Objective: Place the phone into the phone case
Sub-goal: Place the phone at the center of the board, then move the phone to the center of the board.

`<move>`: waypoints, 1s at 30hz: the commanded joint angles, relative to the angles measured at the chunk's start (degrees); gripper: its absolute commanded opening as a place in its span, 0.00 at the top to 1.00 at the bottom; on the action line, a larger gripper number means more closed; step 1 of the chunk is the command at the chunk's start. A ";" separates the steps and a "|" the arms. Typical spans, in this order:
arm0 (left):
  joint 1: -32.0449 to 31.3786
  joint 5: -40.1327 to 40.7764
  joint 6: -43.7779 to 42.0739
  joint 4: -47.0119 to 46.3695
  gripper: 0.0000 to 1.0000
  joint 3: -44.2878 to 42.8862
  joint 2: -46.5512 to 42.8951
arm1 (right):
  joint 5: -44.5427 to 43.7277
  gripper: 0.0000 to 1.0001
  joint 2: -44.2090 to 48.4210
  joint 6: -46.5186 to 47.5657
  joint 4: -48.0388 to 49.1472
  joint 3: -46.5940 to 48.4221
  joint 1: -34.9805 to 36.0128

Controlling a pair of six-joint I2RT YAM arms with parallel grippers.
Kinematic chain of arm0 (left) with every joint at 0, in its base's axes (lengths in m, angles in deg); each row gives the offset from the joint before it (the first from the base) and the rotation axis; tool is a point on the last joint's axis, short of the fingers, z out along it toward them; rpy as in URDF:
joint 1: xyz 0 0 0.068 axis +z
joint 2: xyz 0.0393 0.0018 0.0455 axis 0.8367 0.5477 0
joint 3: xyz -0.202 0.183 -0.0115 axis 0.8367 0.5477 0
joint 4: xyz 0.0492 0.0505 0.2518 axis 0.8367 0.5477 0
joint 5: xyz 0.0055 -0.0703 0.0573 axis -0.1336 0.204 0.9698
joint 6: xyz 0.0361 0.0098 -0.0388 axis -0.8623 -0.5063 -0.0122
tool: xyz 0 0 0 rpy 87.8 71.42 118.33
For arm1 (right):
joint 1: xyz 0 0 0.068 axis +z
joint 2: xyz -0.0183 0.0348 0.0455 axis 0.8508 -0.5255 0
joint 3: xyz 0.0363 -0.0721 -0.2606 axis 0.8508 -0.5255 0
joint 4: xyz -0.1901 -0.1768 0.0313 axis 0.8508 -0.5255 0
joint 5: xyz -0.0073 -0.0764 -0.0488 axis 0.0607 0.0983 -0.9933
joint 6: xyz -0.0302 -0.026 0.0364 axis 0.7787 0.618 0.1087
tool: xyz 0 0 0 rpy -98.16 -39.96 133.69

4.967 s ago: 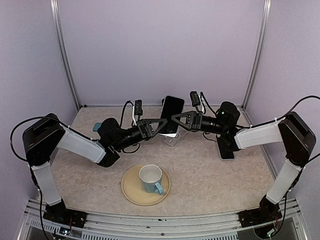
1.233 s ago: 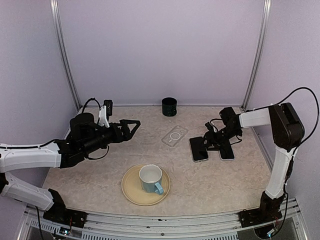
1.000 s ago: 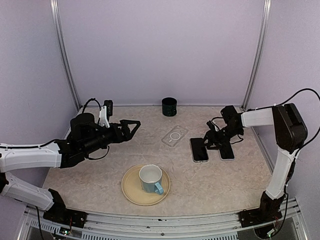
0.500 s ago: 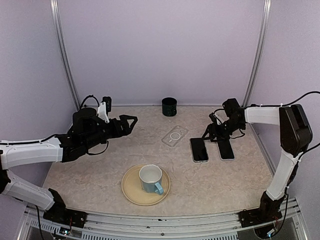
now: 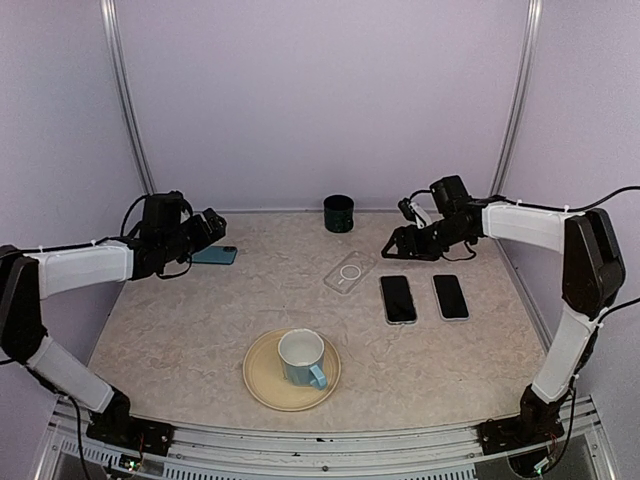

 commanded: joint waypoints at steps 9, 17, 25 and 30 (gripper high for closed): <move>10.56 -2.40 5.08 11.31 0.01 -16.31 17.39 | -0.39 0.04 -0.18 2.13 2.54 3.73 2.90; 13.79 -1.06 4.62 14.81 0.01 -24.93 28.02 | -0.07 0.00 0.44 2.58 2.28 3.51 3.35; 16.57 0.58 4.98 16.43 0.01 -30.36 34.92 | 0.02 0.00 1.14 2.72 2.34 2.60 3.70; 17.30 0.75 4.36 17.89 0.01 -33.40 38.35 | -0.03 0.00 1.01 2.68 2.24 2.62 3.95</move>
